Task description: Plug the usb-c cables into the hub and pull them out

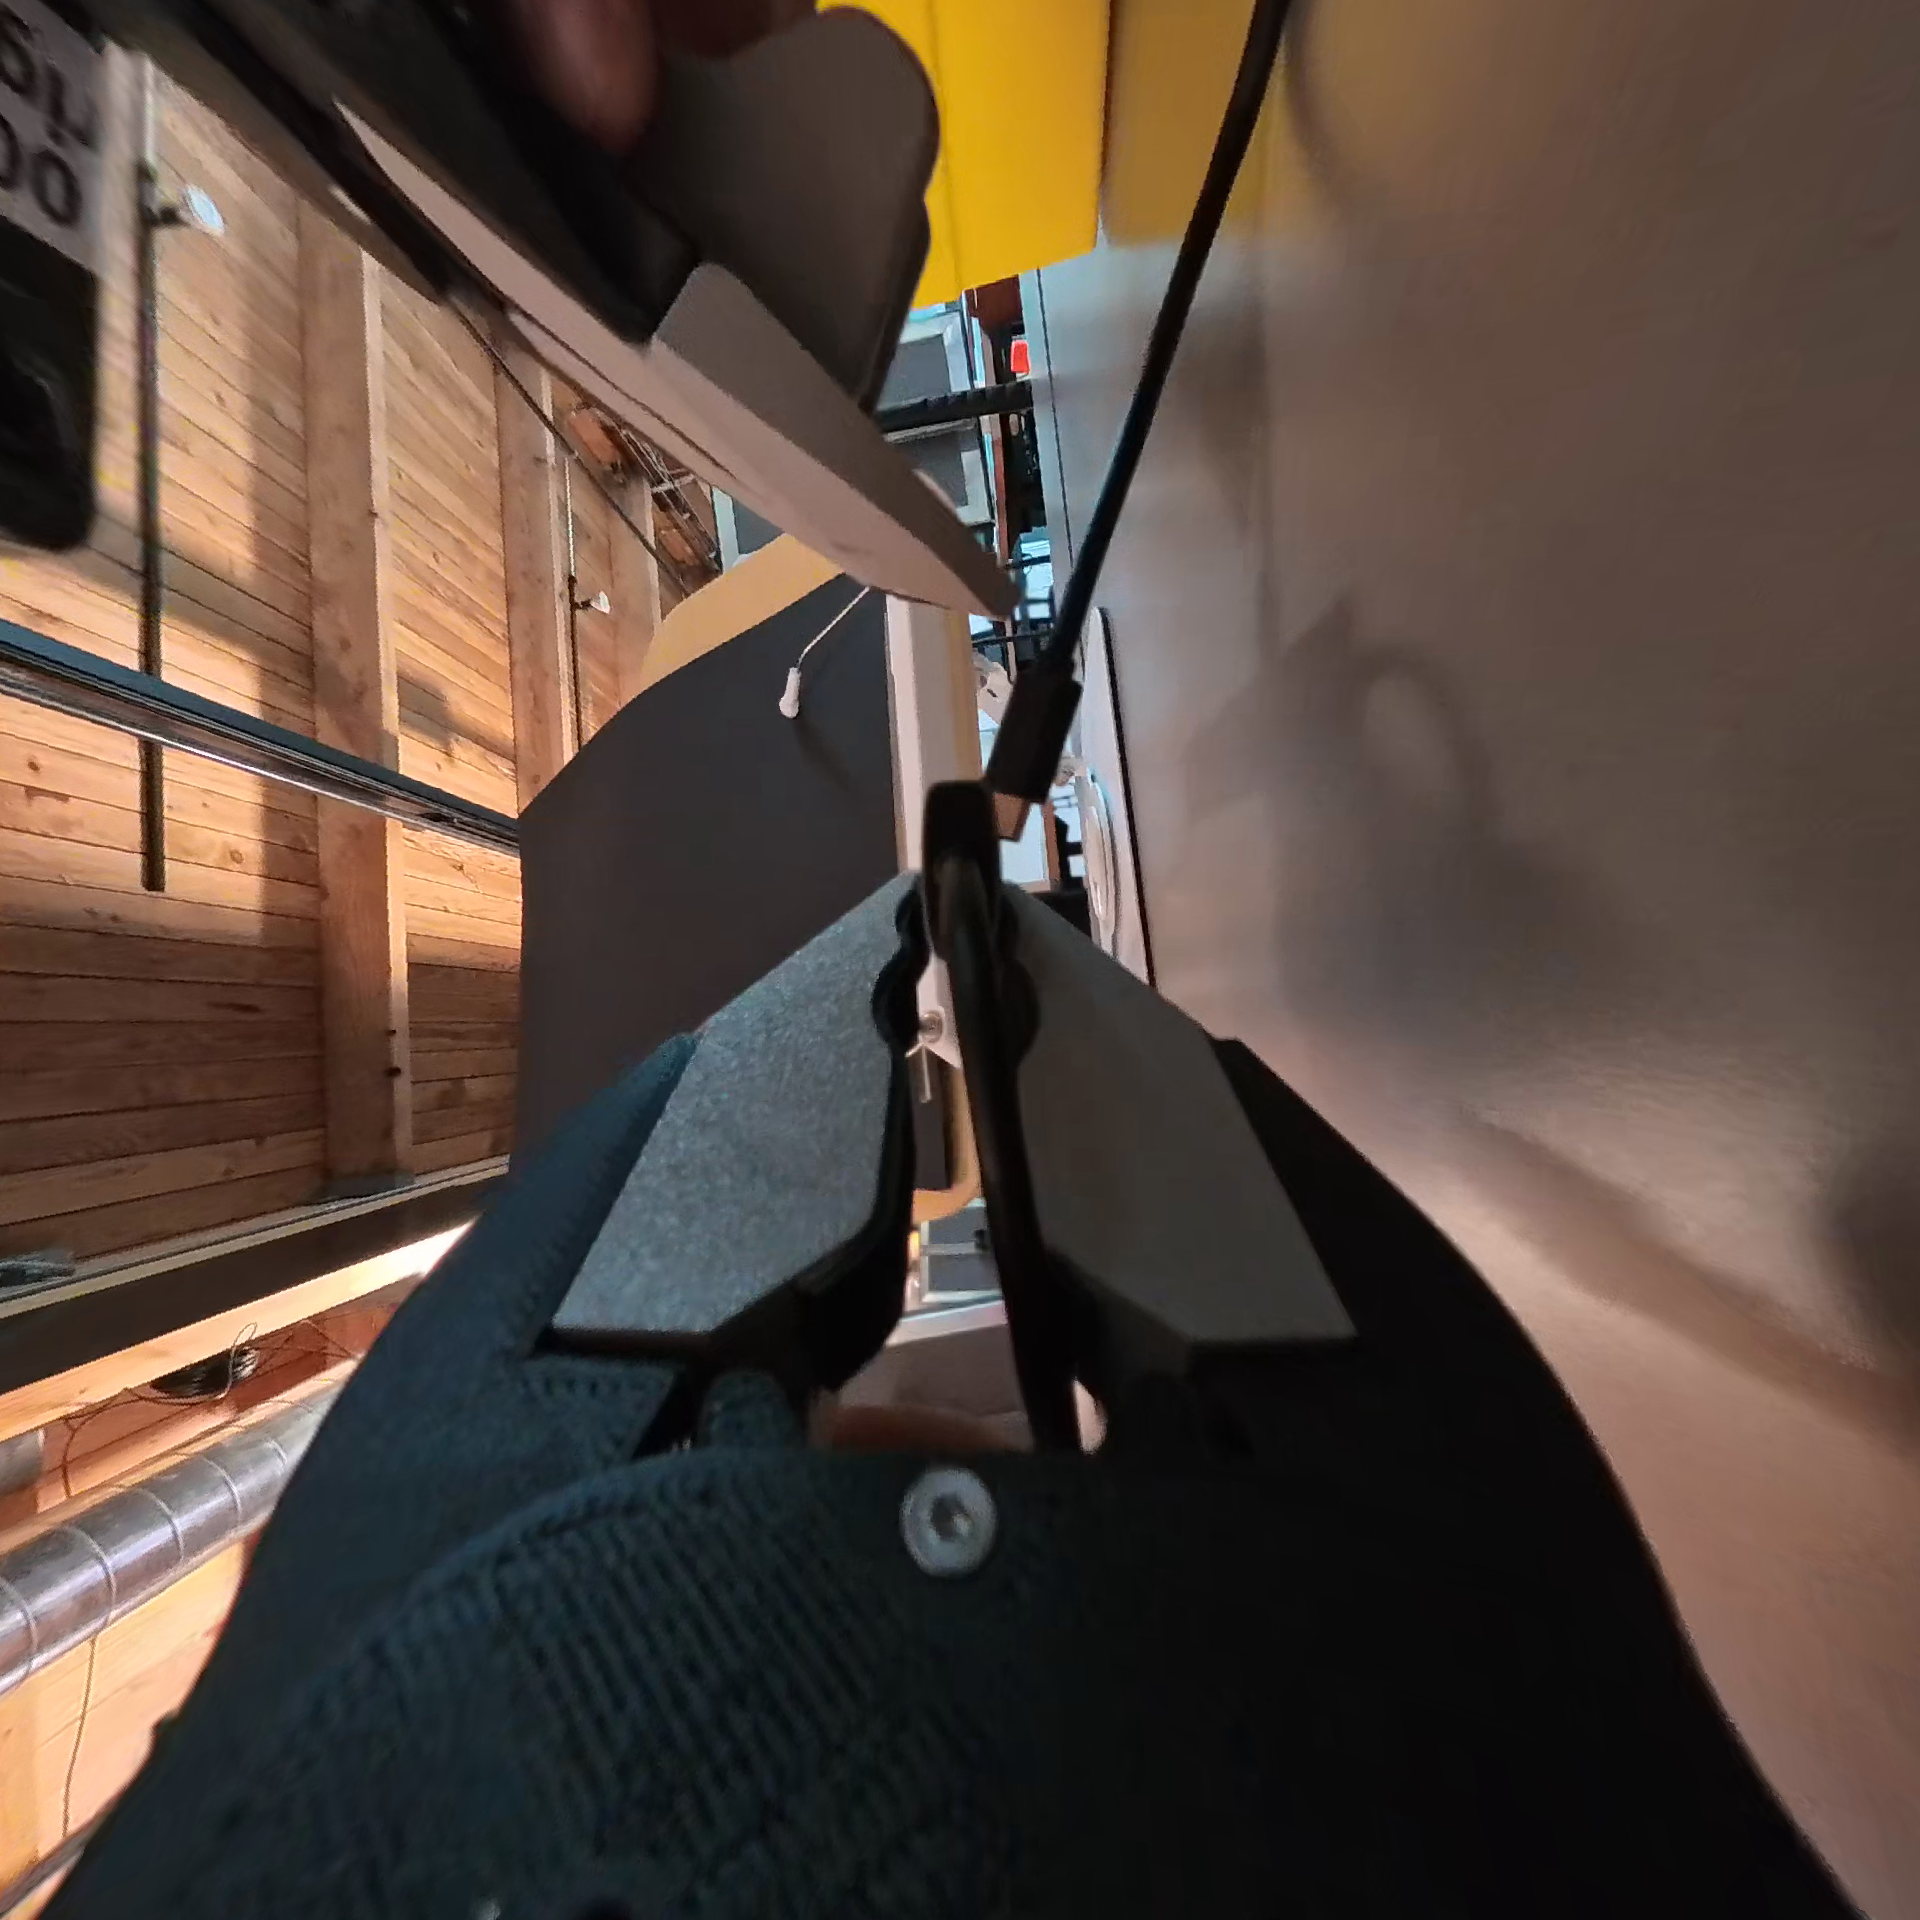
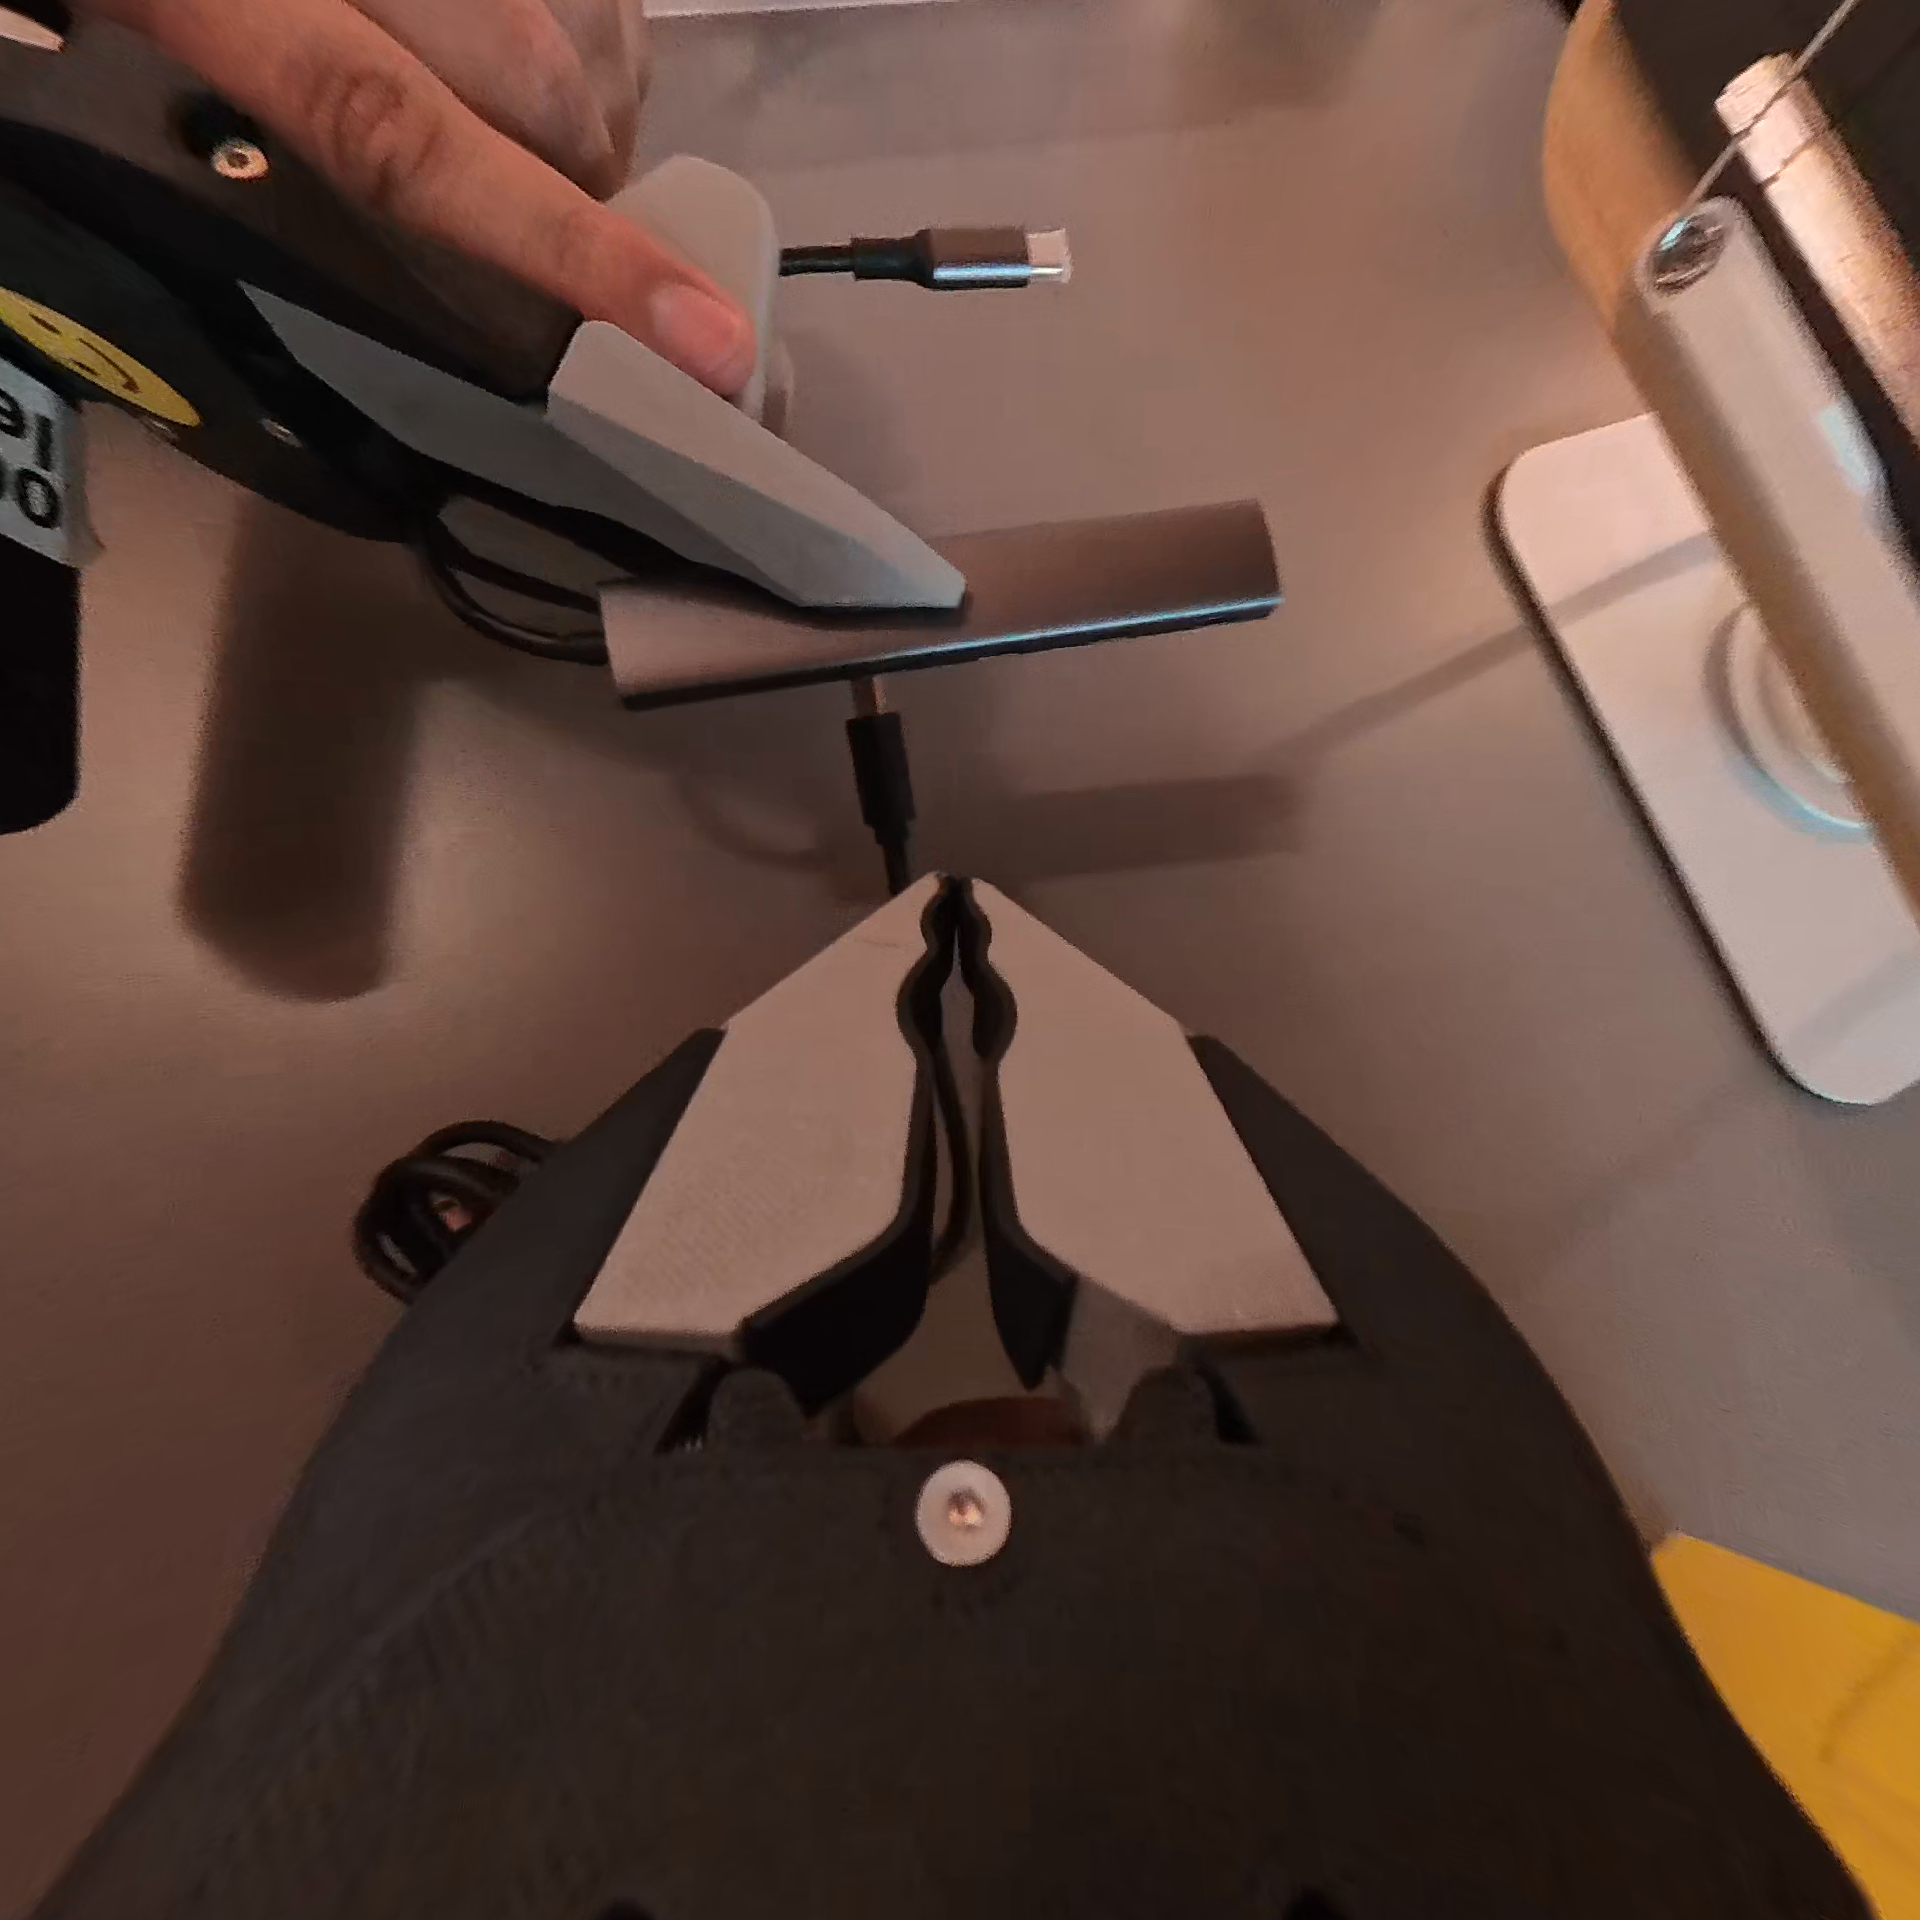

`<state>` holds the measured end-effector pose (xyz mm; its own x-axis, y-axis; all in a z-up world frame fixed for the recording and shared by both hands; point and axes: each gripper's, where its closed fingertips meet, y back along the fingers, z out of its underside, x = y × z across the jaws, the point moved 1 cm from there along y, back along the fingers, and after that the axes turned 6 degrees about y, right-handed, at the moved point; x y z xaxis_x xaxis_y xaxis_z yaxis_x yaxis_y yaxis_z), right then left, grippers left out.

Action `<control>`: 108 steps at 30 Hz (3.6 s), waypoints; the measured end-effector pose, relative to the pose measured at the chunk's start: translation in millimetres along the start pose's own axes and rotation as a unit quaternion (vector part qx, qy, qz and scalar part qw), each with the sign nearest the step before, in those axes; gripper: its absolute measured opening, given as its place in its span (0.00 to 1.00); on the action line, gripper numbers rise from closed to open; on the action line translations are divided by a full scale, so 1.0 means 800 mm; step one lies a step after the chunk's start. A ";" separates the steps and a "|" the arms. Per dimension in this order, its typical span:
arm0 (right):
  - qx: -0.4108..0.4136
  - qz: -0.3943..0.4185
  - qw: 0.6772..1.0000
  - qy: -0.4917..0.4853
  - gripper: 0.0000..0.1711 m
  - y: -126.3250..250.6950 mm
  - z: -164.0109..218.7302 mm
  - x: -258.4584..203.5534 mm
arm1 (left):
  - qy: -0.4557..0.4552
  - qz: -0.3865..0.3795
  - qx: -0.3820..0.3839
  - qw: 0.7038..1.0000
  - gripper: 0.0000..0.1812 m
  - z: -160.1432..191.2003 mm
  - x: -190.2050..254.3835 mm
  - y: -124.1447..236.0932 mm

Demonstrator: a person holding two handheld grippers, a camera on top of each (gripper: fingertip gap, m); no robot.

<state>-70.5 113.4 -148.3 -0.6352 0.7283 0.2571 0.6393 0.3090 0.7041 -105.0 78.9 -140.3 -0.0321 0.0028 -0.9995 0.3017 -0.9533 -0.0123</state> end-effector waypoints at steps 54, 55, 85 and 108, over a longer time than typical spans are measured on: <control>0.080 0.182 0.964 0.178 0.05 -0.011 -0.020 -0.023 | -0.011 -0.026 -0.004 1.000 0.04 0.006 -0.007 0.015; 0.081 0.162 0.969 0.165 0.05 -0.011 -0.021 -0.023 | -0.021 -0.029 -0.002 0.999 0.04 0.005 -0.007 0.015; -0.015 -0.049 0.999 0.019 0.05 -0.011 -0.007 -0.033 | -0.087 -0.040 0.017 0.995 0.04 -0.016 0.003 0.008; -0.004 -0.068 0.997 0.018 0.05 -0.006 -0.005 -0.032 | -0.083 -0.036 0.035 0.995 0.04 -0.025 0.002 0.012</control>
<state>-58.7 90.9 -155.4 -0.7319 0.6566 0.1823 0.5422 0.3990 0.7395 -83.2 76.1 -142.5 -0.2100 0.0277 -0.9773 0.2264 -0.9711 -0.0762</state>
